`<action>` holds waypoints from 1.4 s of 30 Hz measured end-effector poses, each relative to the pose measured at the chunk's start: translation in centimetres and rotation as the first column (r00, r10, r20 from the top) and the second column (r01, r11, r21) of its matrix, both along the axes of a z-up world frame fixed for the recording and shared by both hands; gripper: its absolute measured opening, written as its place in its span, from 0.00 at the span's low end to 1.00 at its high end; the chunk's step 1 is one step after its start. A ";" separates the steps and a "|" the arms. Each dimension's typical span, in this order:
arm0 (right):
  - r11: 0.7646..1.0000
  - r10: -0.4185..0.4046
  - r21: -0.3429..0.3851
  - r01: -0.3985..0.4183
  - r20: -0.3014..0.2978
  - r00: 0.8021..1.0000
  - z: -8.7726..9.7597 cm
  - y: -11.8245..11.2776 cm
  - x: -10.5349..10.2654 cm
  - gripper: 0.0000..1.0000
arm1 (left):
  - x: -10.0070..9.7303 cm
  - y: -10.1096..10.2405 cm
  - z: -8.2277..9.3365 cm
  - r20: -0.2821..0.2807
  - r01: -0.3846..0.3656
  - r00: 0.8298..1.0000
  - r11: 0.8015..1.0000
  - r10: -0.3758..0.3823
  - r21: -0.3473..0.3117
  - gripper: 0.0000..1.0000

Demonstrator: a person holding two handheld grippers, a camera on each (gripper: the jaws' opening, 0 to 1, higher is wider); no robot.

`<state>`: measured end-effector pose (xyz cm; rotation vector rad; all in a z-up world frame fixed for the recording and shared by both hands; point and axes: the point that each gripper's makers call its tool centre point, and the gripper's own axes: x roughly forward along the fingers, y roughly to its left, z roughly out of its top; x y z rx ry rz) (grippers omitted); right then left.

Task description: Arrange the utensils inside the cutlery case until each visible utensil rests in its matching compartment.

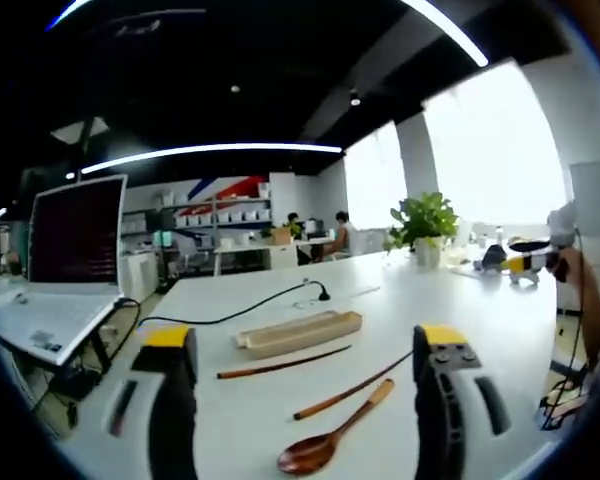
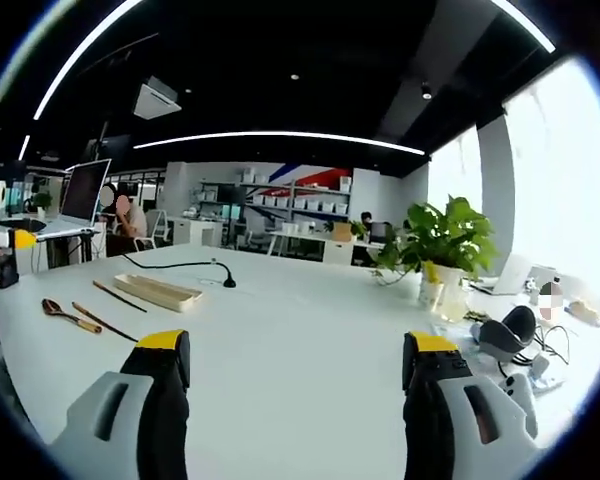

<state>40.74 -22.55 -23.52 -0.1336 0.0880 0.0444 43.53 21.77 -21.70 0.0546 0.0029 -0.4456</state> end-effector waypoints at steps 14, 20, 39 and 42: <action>0.984 0.170 -0.052 -0.171 -0.025 0.985 2.1 4.9 4.8 0.90 | 4.8 -3.4 1.5 -0.043 0.070 0.997 0.997 -0.069 0.033 0.91; 0.972 0.222 -0.063 -0.225 -0.053 0.974 2.1 6.6 6.9 0.89 | 7.3 -3.1 -0.1 -0.126 0.084 0.989 0.995 -0.076 0.057 0.89; 0.941 0.336 0.017 -0.339 -0.182 0.924 -0.6 11.6 13.1 0.85 | 15.7 -1.2 -5.4 -0.365 0.008 0.931 1.000 -0.019 -0.030 0.80; 0.937 0.345 0.029 -0.347 -0.209 0.915 -1.5 12.0 14.5 0.82 | 16.4 -1.5 -6.3 -0.400 0.005 0.916 0.999 -0.019 -0.038 0.76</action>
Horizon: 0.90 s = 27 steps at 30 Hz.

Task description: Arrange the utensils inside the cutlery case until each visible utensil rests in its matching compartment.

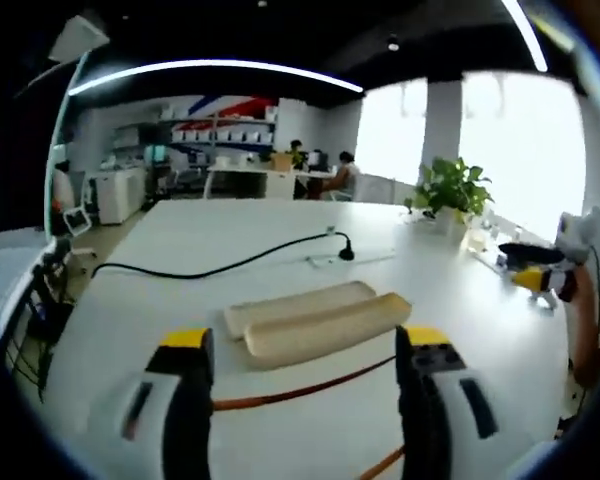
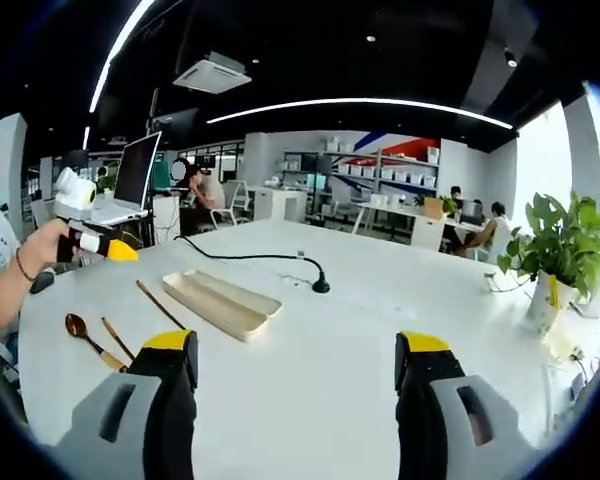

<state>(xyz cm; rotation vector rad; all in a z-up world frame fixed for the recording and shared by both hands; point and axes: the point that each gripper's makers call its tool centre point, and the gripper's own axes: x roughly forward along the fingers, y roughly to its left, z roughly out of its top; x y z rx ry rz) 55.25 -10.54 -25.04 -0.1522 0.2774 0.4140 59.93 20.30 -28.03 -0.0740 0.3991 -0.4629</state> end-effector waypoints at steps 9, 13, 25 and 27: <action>1.000 -0.021 -0.010 0.020 -0.076 0.997 -3.5 1.6 5.0 0.76 | 2.9 0.7 -3.6 -0.124 -0.029 0.992 1.000 0.029 -0.003 0.61; 1.000 -0.024 -0.008 0.024 -0.115 0.993 -4.6 2.3 6.6 0.73 | 3.7 0.6 -4.5 -0.147 -0.044 0.988 0.999 0.043 -0.005 0.58; 1.000 0.004 -0.003 -0.005 -0.170 0.985 -7.1 5.9 10.1 0.56 | 5.3 1.4 -6.3 -0.203 -0.088 0.975 0.996 0.092 0.025 0.57; 0.999 0.022 0.029 -0.018 -0.145 0.989 -7.1 6.8 10.7 0.56 | 5.7 1.6 -6.5 -0.204 -0.093 0.974 0.995 0.096 0.021 0.56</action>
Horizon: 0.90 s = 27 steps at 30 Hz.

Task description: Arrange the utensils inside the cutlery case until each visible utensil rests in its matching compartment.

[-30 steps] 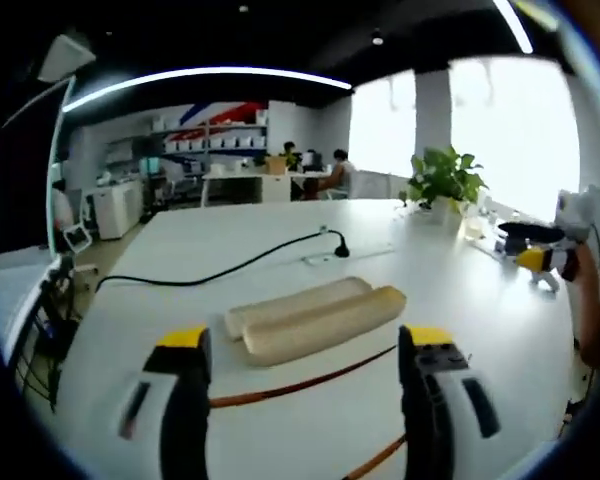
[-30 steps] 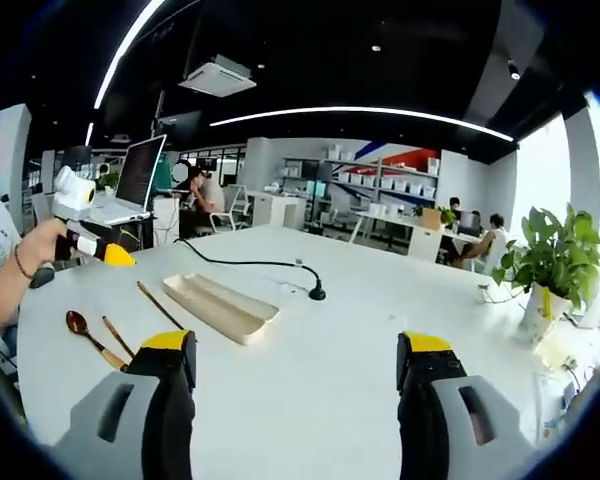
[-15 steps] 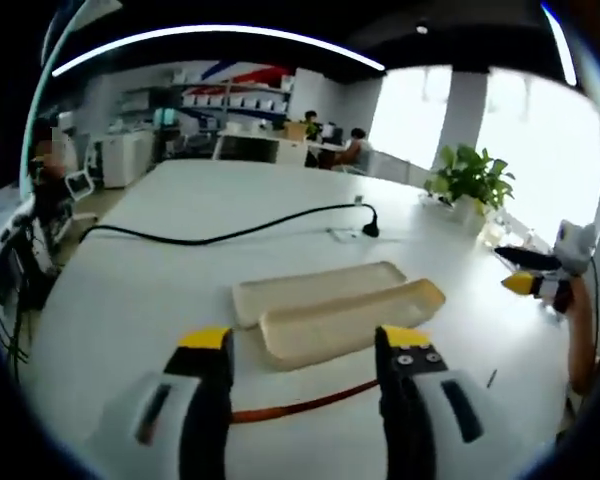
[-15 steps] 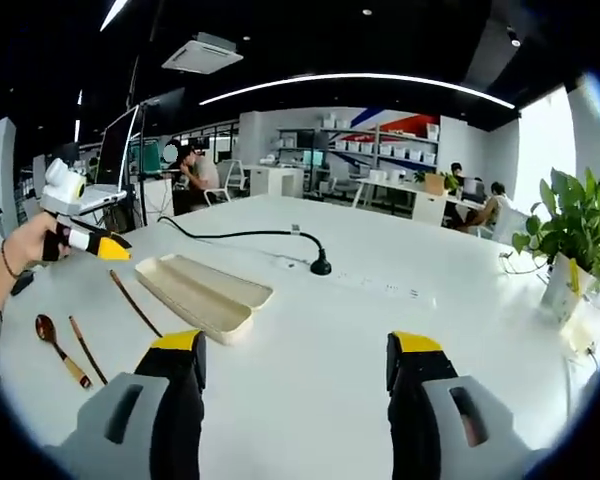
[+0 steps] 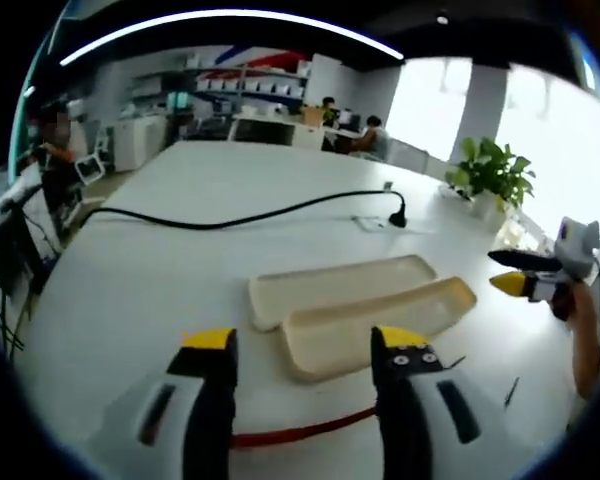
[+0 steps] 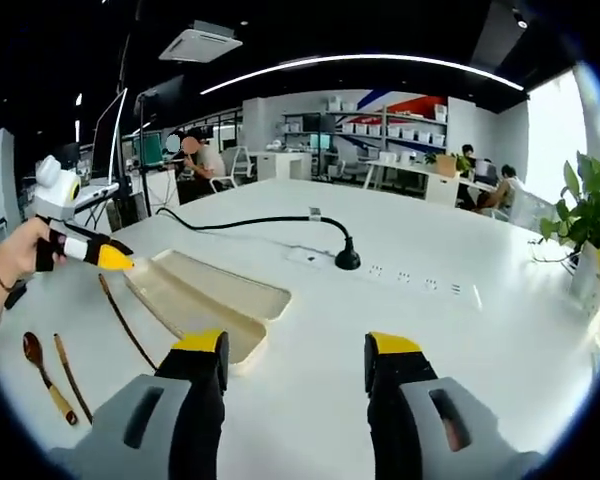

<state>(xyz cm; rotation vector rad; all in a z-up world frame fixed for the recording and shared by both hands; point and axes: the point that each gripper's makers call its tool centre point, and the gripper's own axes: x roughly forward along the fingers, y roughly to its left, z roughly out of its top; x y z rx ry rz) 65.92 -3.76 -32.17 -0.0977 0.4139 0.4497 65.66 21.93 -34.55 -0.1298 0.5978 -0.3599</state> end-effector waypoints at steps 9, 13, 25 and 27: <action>0.999 0.042 0.026 -0.040 -0.091 0.995 -2.5 2.4 -0.1 0.52 | 0.2 -0.6 -1.1 -0.004 0.025 1.000 0.999 -0.025 0.022 0.45; 1.000 0.020 0.010 -0.019 -0.109 0.994 -3.3 2.0 -0.1 0.45 | -0.4 -1.6 -1.3 -0.001 0.041 0.999 0.999 -0.041 0.006 0.43; 0.992 0.094 0.102 -0.077 -0.170 0.981 -4.7 4.3 -1.0 0.21 | -0.4 -2.3 -2.2 -0.005 0.023 1.000 1.000 -0.023 -0.017 0.35; 0.991 0.082 0.123 -0.060 -0.179 0.981 -4.6 4.3 -1.0 0.20 | -0.2 -2.2 -2.2 -0.004 0.015 1.000 1.000 -0.015 -0.027 0.35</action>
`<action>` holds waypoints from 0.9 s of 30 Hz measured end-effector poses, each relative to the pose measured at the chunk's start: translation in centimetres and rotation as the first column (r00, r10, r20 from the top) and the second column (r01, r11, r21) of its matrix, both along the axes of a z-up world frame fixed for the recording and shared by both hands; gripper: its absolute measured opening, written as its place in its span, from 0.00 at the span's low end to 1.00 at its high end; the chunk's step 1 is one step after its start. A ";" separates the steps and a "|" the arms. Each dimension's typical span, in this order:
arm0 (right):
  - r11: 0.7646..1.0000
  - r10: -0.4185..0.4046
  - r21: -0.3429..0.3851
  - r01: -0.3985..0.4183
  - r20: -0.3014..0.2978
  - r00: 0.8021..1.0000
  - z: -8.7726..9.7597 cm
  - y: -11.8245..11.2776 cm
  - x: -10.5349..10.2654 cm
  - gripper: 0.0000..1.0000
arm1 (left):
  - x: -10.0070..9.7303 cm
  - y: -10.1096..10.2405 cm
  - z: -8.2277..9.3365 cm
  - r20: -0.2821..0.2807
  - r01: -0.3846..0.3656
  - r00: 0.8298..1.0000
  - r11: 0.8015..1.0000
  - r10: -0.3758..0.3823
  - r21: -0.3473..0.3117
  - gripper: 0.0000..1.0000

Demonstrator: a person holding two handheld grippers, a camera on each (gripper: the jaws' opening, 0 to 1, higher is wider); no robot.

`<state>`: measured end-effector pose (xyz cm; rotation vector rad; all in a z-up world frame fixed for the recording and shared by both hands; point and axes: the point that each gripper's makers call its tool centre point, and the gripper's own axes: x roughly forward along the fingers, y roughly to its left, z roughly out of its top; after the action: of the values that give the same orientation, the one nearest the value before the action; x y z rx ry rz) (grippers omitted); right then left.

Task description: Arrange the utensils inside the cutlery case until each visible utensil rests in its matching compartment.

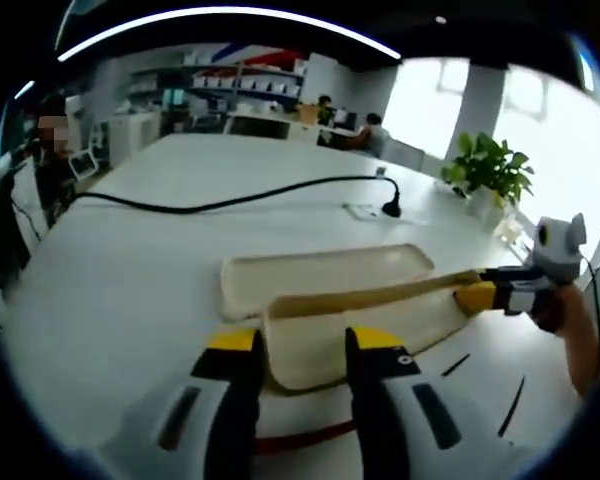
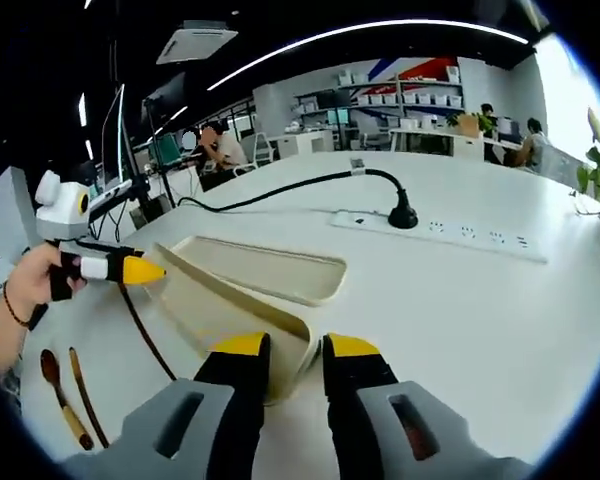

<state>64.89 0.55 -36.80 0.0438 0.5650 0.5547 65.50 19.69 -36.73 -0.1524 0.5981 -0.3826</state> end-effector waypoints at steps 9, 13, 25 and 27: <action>0.995 -0.063 0.073 0.064 -0.016 0.998 0.3 -0.5 -0.1 0.16 | 0.1 1.1 -0.2 -0.014 -0.069 0.998 0.996 0.069 -0.053 0.18; 0.995 -0.068 0.074 0.069 -0.016 0.998 0.5 -0.4 0.0 0.15 | -0.1 0.9 -0.2 -0.013 -0.075 0.997 0.995 0.075 -0.067 0.17; 0.993 -0.080 0.083 0.080 0.007 0.997 1.8 -0.6 -0.1 0.15 | -0.8 0.6 1.2 0.025 -0.080 0.996 0.994 0.082 -0.071 0.17; 0.993 -0.080 0.087 0.078 0.015 0.997 2.1 -0.7 -0.3 0.15 | -0.6 0.8 1.6 0.035 -0.076 0.996 0.995 0.079 -0.071 0.17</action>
<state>64.59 -0.17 -34.66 0.1419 0.5187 0.5019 64.92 20.52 -35.13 -0.2340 0.5407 -0.3304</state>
